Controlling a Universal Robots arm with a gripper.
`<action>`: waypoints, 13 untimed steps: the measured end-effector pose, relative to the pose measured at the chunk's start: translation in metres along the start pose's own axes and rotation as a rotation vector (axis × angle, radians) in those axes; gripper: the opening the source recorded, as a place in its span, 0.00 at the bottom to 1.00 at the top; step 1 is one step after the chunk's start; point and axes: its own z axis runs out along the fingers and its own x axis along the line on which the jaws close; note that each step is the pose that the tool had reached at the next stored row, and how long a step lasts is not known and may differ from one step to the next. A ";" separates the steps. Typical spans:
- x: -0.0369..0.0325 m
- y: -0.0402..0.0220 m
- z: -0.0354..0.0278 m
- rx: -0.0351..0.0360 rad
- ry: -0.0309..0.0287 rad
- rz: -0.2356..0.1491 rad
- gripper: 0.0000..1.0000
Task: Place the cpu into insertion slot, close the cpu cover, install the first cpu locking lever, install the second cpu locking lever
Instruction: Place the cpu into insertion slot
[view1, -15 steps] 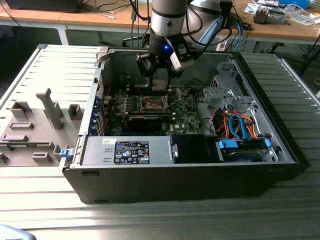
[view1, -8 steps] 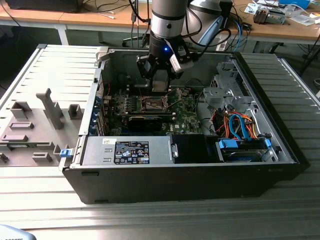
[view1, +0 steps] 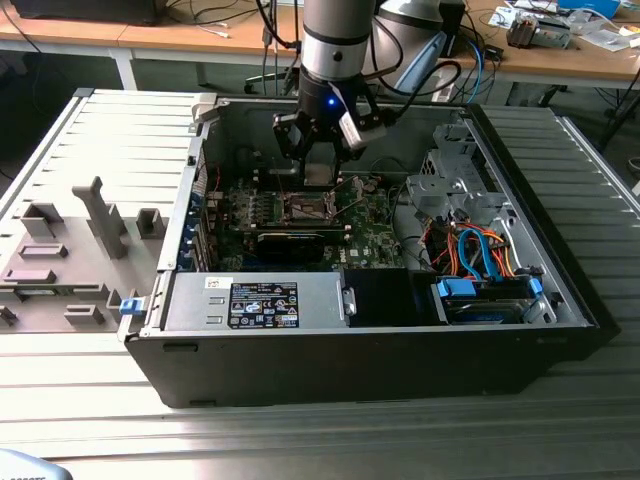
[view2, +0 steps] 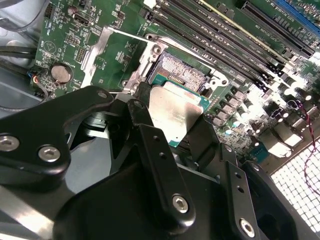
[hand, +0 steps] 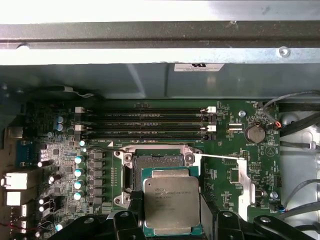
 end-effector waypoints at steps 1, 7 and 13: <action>0.0000 0.0000 0.0002 0.0001 0.0000 0.000 0.55; 0.0000 0.0000 0.0004 -0.0001 -0.0002 0.002 0.55; 0.0000 0.0000 0.0005 -0.0004 -0.0012 0.022 0.55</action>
